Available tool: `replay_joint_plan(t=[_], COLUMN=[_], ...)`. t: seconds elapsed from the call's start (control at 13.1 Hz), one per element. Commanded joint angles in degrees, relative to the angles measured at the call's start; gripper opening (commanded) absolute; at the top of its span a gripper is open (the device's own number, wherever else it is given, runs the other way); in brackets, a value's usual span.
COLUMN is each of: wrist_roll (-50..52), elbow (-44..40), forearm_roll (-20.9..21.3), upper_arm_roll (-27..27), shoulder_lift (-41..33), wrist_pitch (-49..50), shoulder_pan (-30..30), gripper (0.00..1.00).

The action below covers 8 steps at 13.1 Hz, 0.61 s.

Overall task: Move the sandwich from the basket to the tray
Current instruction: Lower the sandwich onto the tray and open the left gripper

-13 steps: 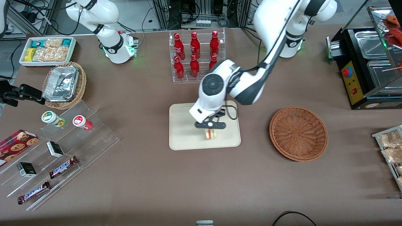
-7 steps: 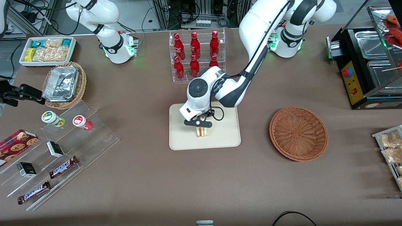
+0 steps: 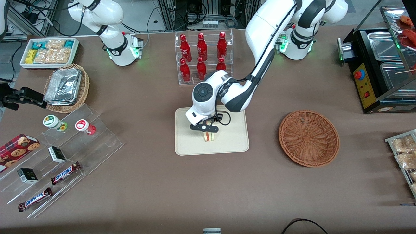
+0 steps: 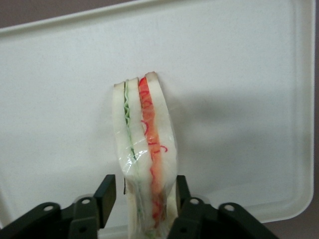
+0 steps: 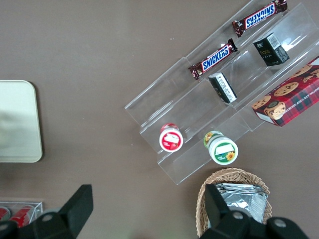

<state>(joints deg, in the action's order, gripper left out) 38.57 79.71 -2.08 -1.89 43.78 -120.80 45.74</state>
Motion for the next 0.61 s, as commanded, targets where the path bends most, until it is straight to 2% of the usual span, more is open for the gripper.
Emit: replay_joint_plan(t=[0.0, 0.15, 0.53], wrist_roll=[2.5, 3.5, 3.4], elbow=[-0.9, -0.7, -0.6], forearm_roll=[0.8, 0.9, 1.0], upper_arm_roll=[1.3, 2.1, 2.1], shoulder_lift=[-4.3, -9.8, -22.1], wrist_pitch=[3.6, 8.8, 21.0], shoulder_pan=[0.2, -1.6, -10.5], gripper=[1.00, 1.00, 1.00])
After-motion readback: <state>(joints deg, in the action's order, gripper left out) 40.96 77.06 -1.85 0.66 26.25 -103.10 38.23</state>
